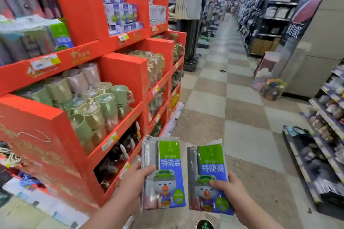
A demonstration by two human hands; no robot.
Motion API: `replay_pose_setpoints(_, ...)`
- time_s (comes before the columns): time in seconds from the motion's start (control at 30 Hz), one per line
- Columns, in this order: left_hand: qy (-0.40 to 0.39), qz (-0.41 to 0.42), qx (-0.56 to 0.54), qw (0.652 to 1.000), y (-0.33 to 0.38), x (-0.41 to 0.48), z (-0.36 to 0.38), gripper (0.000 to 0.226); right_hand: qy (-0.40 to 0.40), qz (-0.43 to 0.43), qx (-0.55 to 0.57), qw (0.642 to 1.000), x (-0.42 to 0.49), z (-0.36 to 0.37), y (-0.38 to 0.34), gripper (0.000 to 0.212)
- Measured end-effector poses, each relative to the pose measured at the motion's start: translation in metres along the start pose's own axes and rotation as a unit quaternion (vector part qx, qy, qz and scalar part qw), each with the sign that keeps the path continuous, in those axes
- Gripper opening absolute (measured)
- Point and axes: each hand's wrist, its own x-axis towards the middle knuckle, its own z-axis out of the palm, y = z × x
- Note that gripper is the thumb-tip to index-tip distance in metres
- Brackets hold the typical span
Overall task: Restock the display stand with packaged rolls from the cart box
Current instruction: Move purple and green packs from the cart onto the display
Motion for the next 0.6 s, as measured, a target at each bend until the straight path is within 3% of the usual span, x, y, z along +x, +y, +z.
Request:
replay_pose_setpoints(0.07,0.005,0.006,-0.001,1.000,0.009,0.013,0.016,0.009,-0.003,-0.001,0.003,1.000,0.020,-0.010,-0.014,0.046)
replay_pose_setpoints(0.3,0.031,0.020,-0.005,0.999,0.048,0.084,0.044,0.010,-0.047,-0.035,0.024,0.998,0.101,-0.007,-0.075,0.027)
replay_pose_setpoints(0.6,0.046,0.052,-0.030,0.997,0.117,0.212,0.067,0.020,-0.106,-0.083,0.041,0.990,0.220,0.035,-0.190,0.030)
